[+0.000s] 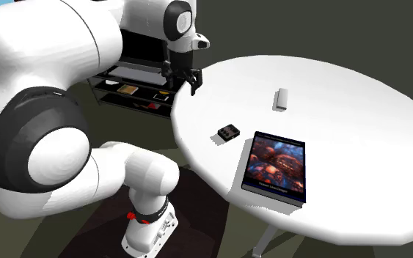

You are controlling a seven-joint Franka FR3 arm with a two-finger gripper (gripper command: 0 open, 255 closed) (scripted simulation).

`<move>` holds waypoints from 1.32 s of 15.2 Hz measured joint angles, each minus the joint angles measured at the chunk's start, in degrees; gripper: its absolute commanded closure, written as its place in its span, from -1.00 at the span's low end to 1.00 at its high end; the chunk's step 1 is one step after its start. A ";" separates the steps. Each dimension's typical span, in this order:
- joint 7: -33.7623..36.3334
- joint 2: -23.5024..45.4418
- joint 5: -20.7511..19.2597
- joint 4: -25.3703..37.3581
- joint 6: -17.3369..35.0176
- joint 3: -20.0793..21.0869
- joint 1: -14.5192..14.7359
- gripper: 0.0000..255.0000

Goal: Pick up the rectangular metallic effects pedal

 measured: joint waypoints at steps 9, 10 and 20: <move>-5.87 11.83 -1.40 0.25 6.80 -6.42 -2.29 -1.00; -6.69 13.73 -1.43 0.57 7.69 -7.26 -2.53 -1.00; -16.58 35.34 0.85 6.71 15.41 -15.33 -5.01 -1.00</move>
